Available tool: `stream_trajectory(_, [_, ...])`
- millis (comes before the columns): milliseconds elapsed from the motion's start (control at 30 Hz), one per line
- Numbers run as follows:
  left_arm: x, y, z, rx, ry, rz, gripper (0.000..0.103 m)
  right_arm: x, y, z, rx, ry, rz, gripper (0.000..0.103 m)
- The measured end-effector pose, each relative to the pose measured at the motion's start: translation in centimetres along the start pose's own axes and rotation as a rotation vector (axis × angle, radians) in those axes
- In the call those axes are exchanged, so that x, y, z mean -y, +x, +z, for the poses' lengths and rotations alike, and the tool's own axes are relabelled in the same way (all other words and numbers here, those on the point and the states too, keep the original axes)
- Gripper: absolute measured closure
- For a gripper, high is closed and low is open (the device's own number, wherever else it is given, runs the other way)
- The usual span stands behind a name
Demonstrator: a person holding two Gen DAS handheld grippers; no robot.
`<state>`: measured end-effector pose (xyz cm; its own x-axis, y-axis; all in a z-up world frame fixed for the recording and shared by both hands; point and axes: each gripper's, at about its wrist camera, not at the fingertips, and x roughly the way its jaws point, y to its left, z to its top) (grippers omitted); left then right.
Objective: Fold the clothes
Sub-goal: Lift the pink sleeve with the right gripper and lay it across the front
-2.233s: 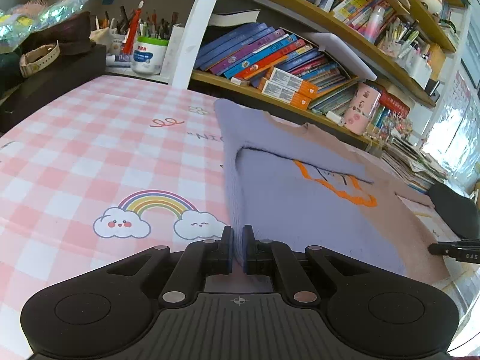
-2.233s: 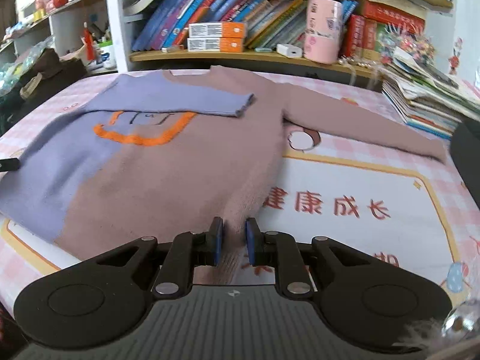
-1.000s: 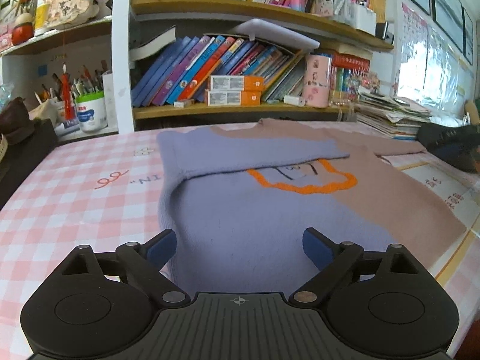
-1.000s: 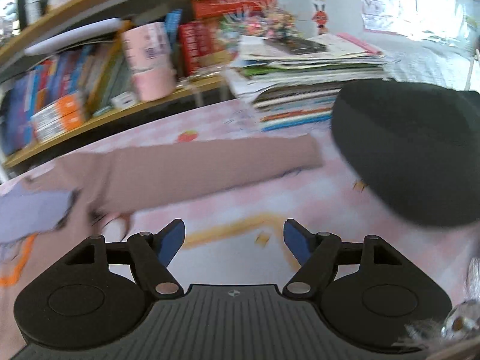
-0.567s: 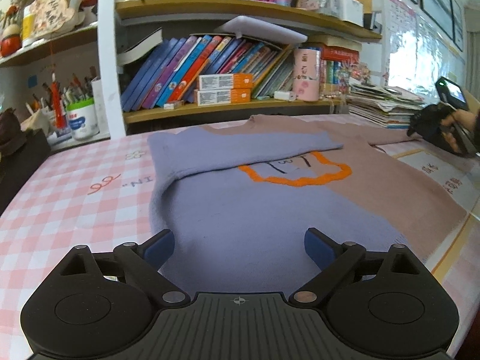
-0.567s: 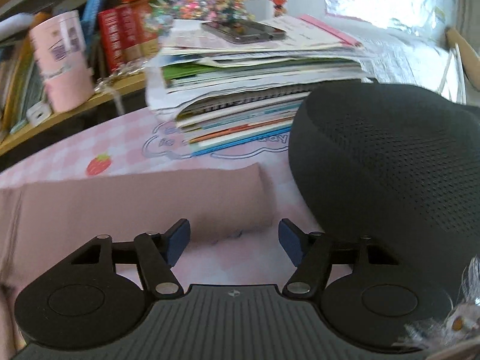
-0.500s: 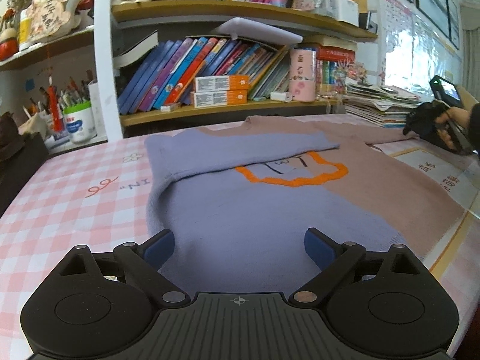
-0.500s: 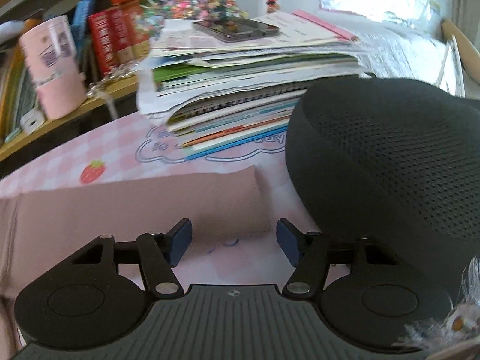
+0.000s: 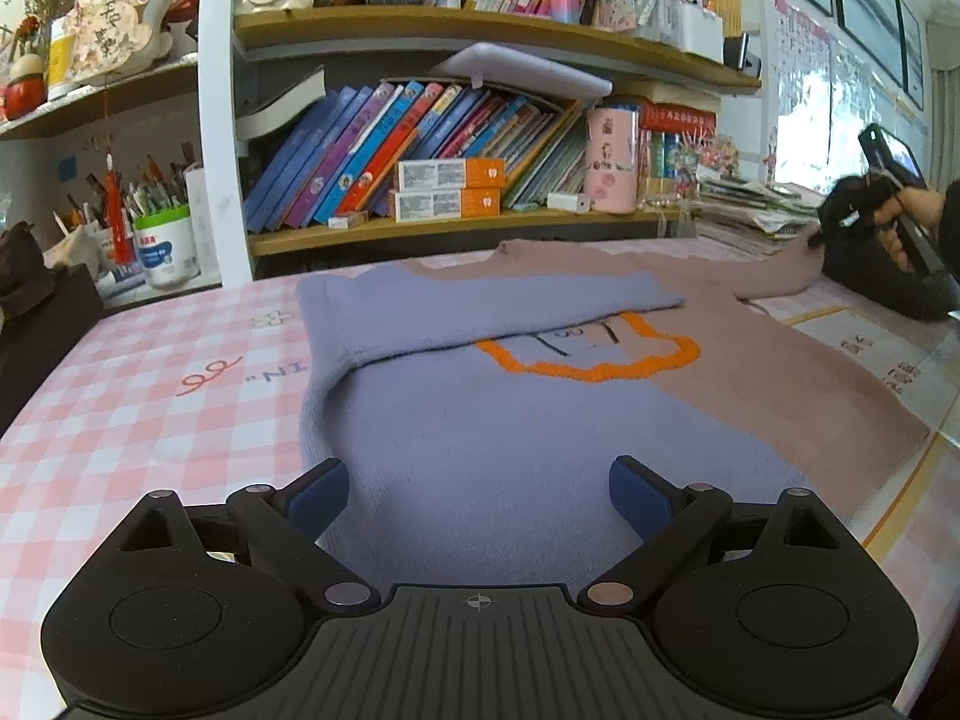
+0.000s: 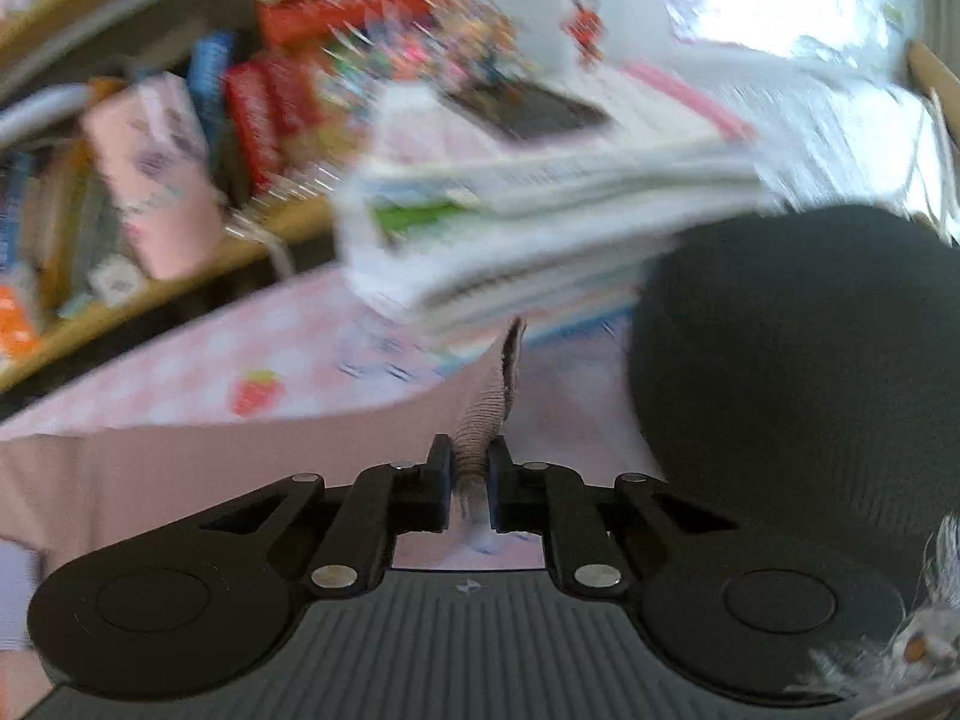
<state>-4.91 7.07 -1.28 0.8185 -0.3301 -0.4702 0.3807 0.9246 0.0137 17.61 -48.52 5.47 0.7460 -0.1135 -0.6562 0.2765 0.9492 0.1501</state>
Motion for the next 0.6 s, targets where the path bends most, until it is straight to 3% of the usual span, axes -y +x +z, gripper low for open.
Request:
stream_trajectory(133, [-0.2,-0.4,-0.1,0.026,-0.009,-0.007,0.007,-4.6,-3.6,1.6,0.062,-0.061,0.104,0.093])
stream_trajectory(367, [-0.2,-0.9,-0.2,0.063,-0.019,0.013,0.007,-17.1,-9.0,2.8,0.16,-0.21,0.367,0.093])
stream_trajectory(600, [0.1,-1.1,-0.2,0.076,-0.004,0.036,0.007,-29.4,-12.1,1.2,0.198,-0.375,0.582,0.093])
